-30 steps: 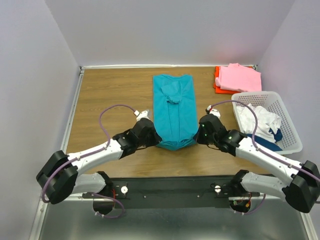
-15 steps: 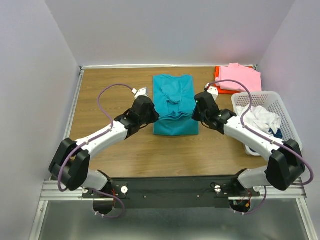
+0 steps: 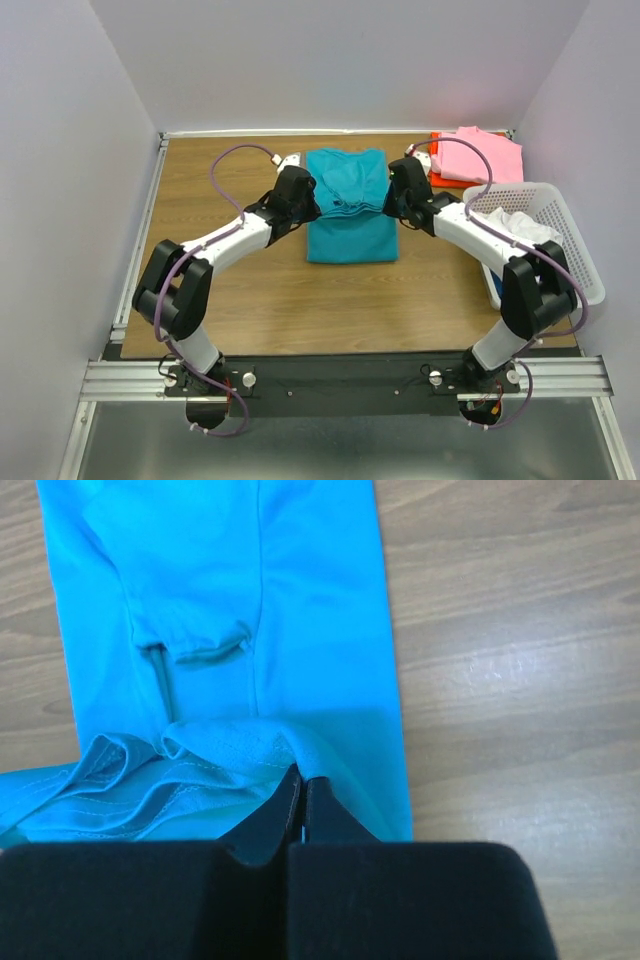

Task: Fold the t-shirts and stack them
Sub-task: Fold the tshirt

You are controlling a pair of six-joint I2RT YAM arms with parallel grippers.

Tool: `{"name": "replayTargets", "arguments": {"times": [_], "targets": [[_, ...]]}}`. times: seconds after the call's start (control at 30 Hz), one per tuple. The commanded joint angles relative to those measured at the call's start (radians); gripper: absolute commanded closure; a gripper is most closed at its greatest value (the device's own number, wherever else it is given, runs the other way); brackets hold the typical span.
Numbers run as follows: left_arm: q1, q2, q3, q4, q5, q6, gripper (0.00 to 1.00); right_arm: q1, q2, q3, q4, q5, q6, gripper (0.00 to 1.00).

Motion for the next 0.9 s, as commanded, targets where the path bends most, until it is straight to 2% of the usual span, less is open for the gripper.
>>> {"name": "replayTargets", "arguments": {"times": [0.0,0.53,0.73,0.8,0.83,0.87], "targets": [[0.027,0.058,0.048,0.004,0.028,0.035,1.00,-0.019,0.054,0.052,0.030,-0.042,-0.033,0.99],[0.103,0.275,0.212,-0.007,0.105,0.076,1.00,-0.079,0.292,0.212,0.044,-0.110,-0.047,0.99],[0.111,0.326,0.243,-0.022,0.110,0.076,0.97,-0.100,0.364,0.240,0.045,-0.133,-0.041,0.95],[0.114,0.337,0.249,-0.024,0.107,0.073,0.94,-0.106,0.378,0.255,0.045,-0.145,-0.046,0.89],[0.116,0.343,0.252,-0.025,0.107,0.072,0.88,-0.108,0.389,0.266,0.044,-0.150,-0.049,0.85],[0.119,0.344,0.260,-0.029,0.104,0.073,0.70,-0.111,0.393,0.269,0.044,-0.156,-0.052,0.80]]}}
